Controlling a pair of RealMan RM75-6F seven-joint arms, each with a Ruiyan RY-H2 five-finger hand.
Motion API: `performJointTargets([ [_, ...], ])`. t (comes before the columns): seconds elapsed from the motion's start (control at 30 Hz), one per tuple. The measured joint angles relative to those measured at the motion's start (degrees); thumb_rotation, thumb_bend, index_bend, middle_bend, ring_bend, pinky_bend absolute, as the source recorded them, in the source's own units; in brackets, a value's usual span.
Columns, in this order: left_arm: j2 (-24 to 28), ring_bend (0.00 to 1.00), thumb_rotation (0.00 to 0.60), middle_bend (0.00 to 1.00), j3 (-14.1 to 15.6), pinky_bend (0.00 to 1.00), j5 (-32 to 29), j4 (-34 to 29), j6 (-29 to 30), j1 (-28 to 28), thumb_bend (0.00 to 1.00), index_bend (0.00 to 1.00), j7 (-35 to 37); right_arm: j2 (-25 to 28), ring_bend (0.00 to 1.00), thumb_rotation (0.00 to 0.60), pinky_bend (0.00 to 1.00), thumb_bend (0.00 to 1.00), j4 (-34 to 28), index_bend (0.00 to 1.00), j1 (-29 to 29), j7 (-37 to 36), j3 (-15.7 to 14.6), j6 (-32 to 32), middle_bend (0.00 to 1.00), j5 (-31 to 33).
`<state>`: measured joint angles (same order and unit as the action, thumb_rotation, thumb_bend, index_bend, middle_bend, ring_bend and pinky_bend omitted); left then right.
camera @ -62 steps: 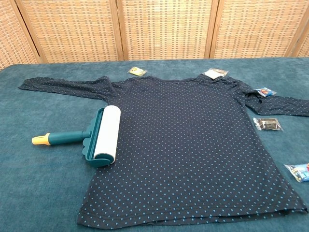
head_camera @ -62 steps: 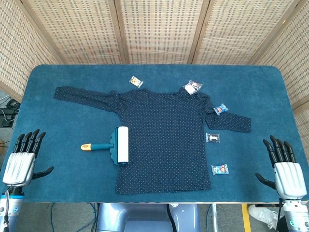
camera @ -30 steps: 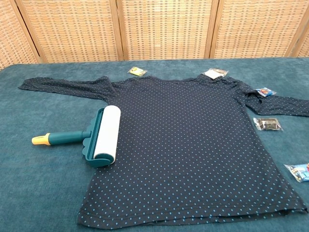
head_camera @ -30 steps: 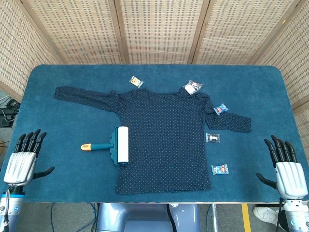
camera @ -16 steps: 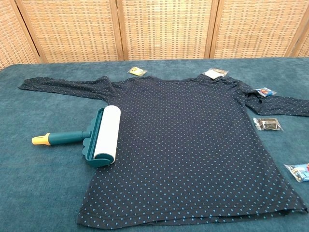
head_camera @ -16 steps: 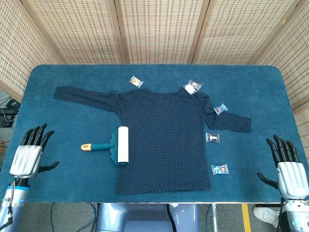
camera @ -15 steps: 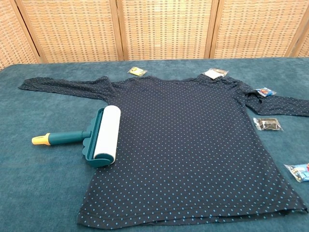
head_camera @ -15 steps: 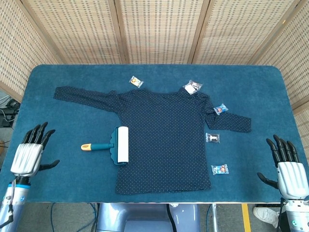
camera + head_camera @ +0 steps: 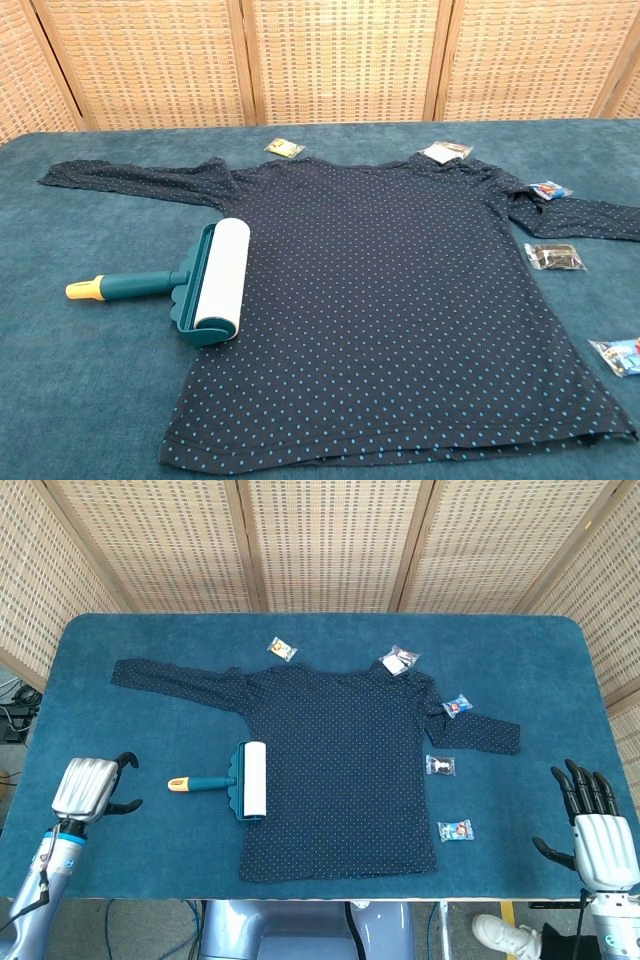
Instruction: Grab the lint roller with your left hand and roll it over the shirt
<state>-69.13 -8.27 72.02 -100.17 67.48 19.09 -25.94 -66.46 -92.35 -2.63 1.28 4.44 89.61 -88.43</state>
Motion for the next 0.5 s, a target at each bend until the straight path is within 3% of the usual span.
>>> performJointTargets([
  [0.2, 0.7, 0.81, 0.6, 0.89, -1.28, 0.76, -5.34, -0.76, -4.71, 3.43, 0.12, 0.52, -2.27, 0.08, 0.0, 0.6, 0.0, 0.09, 0.1, 0.0, -0.06, -0.33, 0.05, -0.29, 0.0, 0.28],
  [0.27, 0.58, 0.81, 0.6, 0.89, -1.67, 0.76, -7.21, -0.72, -5.59, 4.62, 0.17, 0.52, -4.05, 0.07, 0.0, 0.6, 0.0, 0.09, 0.14, 0.0, -0.11, -0.52, 0.06, -0.36, 0.0, 0.29],
  [0.33, 0.26, 0.81, 0.6, 0.89, -1.91, 0.76, -8.89, -0.61, -6.18, 5.65, 0.23, 0.51, -5.82, 0.08, 0.0, 0.6, 0.0, 0.09, 0.22, 0.0, -0.13, -0.73, 0.09, -0.36, 0.0, 0.28],
  [0.5, -1.53, 0.81, 0.6, 0.89, -2.18, 0.76, -13.18, 0.15, -7.68, 8.48, 0.24, 0.45, -9.92, 0.09, 0.0, 0.6, 0.0, 0.09, 0.51, 0.0, -0.17, -1.43, 0.24, -0.37, 0.0, 0.46],
])
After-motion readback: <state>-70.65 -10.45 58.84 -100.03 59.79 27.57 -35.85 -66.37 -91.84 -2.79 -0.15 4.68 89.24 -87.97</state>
